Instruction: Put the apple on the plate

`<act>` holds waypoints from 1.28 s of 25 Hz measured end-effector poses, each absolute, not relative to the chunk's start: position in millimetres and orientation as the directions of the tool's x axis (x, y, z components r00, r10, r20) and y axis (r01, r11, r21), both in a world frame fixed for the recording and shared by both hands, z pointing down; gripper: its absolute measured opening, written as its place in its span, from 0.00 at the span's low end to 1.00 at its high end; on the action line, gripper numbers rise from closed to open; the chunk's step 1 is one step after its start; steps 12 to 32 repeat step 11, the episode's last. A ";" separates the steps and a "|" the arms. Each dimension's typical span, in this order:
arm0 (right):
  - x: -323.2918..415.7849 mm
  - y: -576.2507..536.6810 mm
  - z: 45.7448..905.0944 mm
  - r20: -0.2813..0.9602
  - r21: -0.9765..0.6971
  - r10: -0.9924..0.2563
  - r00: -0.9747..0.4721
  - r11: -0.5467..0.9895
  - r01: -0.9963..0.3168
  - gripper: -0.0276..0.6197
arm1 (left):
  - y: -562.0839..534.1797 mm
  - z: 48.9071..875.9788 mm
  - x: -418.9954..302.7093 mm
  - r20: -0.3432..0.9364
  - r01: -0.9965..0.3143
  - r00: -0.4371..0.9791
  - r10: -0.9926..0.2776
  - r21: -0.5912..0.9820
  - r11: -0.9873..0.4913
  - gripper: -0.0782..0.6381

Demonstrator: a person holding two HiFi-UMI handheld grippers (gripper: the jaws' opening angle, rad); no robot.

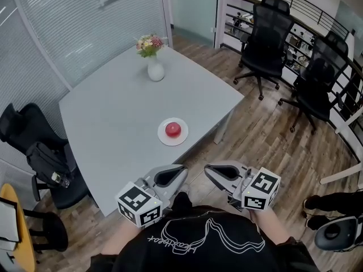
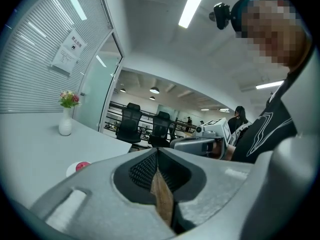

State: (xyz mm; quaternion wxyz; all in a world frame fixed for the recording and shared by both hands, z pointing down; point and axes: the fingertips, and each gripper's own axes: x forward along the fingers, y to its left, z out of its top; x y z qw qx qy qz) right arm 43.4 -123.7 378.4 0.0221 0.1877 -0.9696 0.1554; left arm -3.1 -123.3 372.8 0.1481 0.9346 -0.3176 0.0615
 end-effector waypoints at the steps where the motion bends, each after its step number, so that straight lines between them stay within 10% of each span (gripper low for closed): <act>1: 43.9 -122.1 377.8 0.099 -0.293 -0.357 -0.929 0.882 -0.370 0.05 | -121.6 372.0 -1.9 0.205 -0.610 0.792 -0.575 0.235 -0.757 0.14; 32: 49.2 -119.4 383.6 0.098 -0.305 -0.350 -0.932 0.880 -0.363 0.05 | -118.4 375.8 9.1 0.187 -0.588 0.809 -0.557 0.247 -0.770 0.14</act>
